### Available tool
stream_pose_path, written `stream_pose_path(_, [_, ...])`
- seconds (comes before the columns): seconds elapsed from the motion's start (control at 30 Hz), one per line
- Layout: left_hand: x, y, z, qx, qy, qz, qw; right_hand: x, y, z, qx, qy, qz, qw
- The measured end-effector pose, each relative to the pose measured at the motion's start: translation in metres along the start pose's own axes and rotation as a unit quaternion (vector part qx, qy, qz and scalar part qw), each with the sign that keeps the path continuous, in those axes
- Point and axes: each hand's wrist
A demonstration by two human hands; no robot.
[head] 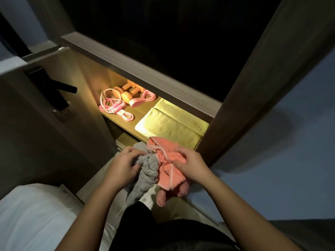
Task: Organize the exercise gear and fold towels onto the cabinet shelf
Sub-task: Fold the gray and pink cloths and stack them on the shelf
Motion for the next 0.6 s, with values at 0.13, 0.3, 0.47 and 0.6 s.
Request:
stream_pose_path(0.13, [-0.017,-0.041,0.023,0.03,-0.001,0.031,0.999,0.012,-0.03,0.008,0.025,-0.012,-0.011,1.0])
stream_pose_path(0.3, [-0.048,-0.107,0.067,0.11,-0.049,0.13,0.984,0.057,-0.069,0.026,0.073,-0.027,-0.069,0.995])
stream_pose_path(0.47, [-0.066,-0.159,0.113,0.184,-0.104,0.204,0.956,0.107,-0.104,0.044,0.14,-0.068,-0.123,0.98])
stream_pose_path(0.6, [-0.056,-0.183,0.148,0.22,-0.107,0.222,0.944,0.144,-0.114,0.036,0.156,-0.077,-0.169,0.97])
Point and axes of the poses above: each hand's wrist, its own y-axis away from the middle knuckle, its own x-axis out of the palm, z = x × y, and after that the axes turned 3 degrees about -z, right-handed
